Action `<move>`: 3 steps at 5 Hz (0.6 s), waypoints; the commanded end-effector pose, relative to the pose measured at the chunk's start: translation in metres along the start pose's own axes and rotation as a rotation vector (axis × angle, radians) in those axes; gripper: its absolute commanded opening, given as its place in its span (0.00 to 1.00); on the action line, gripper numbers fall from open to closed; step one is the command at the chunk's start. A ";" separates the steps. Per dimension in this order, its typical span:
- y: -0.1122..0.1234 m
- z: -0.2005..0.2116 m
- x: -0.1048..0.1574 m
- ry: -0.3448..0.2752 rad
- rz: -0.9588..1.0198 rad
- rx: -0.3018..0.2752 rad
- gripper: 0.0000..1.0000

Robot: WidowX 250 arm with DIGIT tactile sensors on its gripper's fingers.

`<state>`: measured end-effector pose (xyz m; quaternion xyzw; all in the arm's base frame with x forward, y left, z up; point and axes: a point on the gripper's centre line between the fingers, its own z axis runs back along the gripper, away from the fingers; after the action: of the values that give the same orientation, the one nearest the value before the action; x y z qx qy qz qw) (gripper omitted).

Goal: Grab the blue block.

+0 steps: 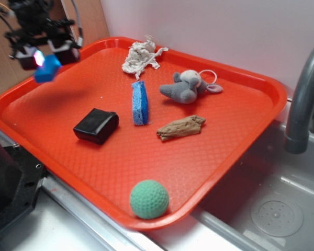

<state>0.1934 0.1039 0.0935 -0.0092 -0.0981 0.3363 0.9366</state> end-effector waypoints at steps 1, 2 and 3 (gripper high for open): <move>0.002 0.060 -0.026 0.021 -0.249 -0.040 0.00; -0.009 0.070 -0.030 0.045 -0.301 -0.019 0.00; -0.027 0.073 -0.034 0.058 -0.367 -0.002 0.00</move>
<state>0.1734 0.0445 0.1489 -0.0079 -0.0527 0.1574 0.9861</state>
